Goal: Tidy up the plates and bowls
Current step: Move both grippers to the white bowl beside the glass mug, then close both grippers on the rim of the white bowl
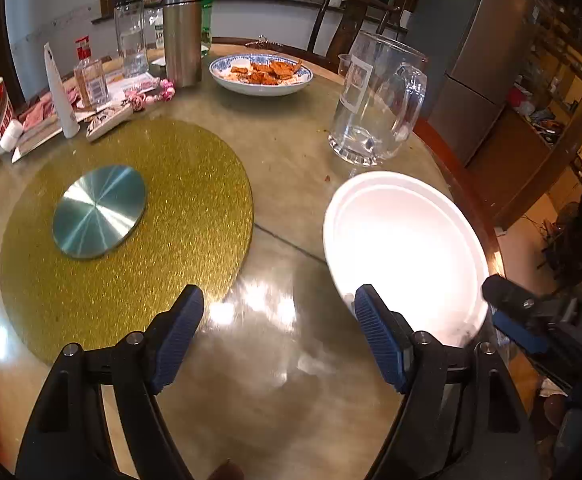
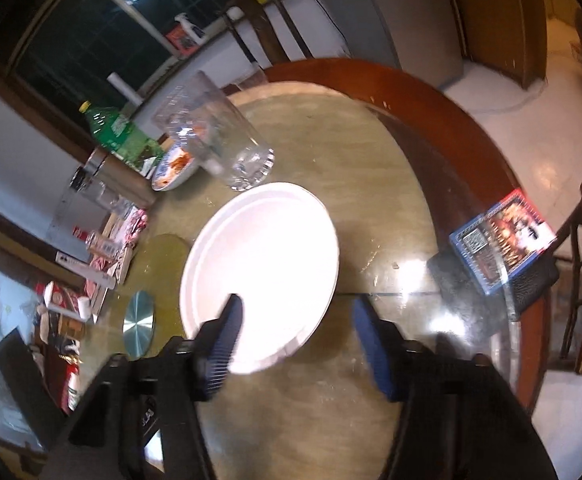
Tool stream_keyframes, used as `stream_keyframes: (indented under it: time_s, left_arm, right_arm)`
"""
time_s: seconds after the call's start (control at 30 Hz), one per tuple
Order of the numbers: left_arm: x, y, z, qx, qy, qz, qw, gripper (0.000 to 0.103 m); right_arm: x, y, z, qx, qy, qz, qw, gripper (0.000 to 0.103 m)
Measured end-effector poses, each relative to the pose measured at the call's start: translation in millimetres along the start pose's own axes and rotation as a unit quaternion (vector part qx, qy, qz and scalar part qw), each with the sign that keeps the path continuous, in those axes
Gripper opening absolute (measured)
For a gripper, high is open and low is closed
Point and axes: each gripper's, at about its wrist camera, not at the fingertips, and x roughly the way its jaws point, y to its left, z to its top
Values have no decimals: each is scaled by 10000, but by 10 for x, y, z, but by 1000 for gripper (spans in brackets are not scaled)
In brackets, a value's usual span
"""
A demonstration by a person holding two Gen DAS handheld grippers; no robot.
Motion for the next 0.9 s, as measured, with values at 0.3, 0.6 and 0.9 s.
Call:
stream_keyframes:
  time_s: [0.3,0.6,0.9]
  left_arm:
    - [217,-96,51,113,51,152,9998,78]
    - [305,-199,-62,508,215,91,9984,22]
    - [28,19,-273,655,71,386,9971,21]
  right_arm:
    - [167,-10,14,26,32,-154,9999,43]
    - [269,81,-107,-132,185,-188,9996,9]
    - [169,233,-514,-274,284,149,9991,6]
